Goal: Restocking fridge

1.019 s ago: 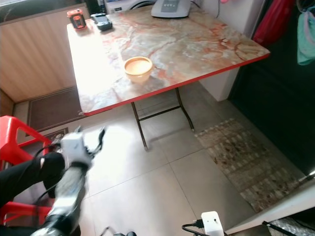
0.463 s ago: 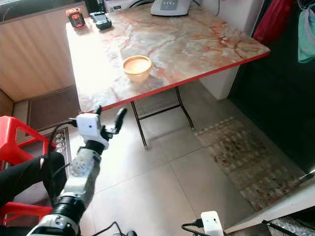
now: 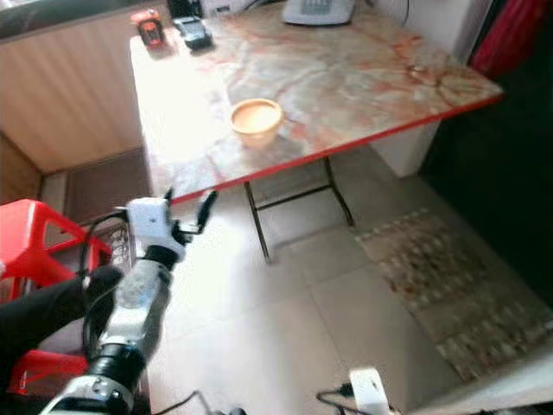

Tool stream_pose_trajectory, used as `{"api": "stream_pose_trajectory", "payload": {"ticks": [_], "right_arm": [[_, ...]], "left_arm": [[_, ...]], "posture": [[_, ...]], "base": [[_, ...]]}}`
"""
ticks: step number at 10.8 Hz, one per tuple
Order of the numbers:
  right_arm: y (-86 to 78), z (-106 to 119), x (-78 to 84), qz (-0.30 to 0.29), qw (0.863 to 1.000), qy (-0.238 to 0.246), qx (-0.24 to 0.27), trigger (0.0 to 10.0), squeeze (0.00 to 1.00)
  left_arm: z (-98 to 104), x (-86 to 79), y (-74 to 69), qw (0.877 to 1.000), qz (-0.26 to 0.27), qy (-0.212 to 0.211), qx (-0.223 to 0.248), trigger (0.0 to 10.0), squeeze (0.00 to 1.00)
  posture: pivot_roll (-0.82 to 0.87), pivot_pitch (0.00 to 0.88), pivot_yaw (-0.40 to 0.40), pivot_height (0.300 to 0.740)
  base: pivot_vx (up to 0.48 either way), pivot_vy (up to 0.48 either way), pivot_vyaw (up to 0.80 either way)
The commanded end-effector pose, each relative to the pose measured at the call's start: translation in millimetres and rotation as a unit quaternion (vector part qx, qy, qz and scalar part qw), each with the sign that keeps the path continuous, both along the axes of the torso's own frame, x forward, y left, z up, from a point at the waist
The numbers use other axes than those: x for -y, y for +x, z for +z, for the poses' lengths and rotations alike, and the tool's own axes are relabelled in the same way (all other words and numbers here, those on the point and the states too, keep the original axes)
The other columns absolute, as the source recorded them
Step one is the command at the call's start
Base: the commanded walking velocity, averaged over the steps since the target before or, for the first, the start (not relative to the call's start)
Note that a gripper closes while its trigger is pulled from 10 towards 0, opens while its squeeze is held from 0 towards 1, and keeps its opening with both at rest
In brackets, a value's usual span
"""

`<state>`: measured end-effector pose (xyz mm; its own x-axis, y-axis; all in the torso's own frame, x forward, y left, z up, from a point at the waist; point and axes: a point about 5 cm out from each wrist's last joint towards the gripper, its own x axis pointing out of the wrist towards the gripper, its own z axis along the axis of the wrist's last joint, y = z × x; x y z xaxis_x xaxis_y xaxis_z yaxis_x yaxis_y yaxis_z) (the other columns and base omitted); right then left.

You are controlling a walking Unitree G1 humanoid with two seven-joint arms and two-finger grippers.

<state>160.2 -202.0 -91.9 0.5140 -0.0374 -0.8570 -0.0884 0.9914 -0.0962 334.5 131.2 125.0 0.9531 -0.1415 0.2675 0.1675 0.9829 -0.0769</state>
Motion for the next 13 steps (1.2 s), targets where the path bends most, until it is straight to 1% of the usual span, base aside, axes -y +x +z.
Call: {"api": "stream_pose_trajectory", "payload": {"ticks": [1,4,7,10,13], "right_arm": [[-12.2,-4.6,1.7,-0.009,1.000,0.003,-0.016,10.0,0.00],[-12.2,-4.8,0.6,-0.007,1.000,0.005,-0.017,10.0,0.00],[-10.9,-4.1,1.0,-0.016,1.000,0.009,-0.010,10.0,0.00],[-10.2,-3.8,1.2,-0.012,1.000,0.011,-0.011,10.0,0.00],[-9.8,-3.5,1.5,-0.014,1.000,0.014,-0.008,10.0,0.00]], "left_arm": [[7.4,8.3,2.8,1.000,-0.013,-0.002,0.009,10.0,0.00],[8.3,10.1,2.9,1.000,-0.015,-0.007,0.010,10.0,0.00],[11.8,10.4,3.9,1.000,-0.009,-0.011,0.016,10.0,0.00],[13.3,7.3,2.8,1.000,0.002,-0.013,0.020,10.0,0.00],[19.5,7.3,3.6,0.999,0.007,-0.014,0.031,10.0,0.00]], "posture": [[-0.09,0.078,0.117,0.740],[-0.09,0.062,0.120,0.740],[-0.09,0.083,0.111,0.740],[-0.09,0.103,0.104,0.740],[-0.08,0.111,0.105,0.740]], "base": [[0.274,0.000,0.00],[0.273,0.000,0.00],[0.271,0.000,0.00],[0.274,0.000,0.00],[0.274,0.000,0.00]]}}
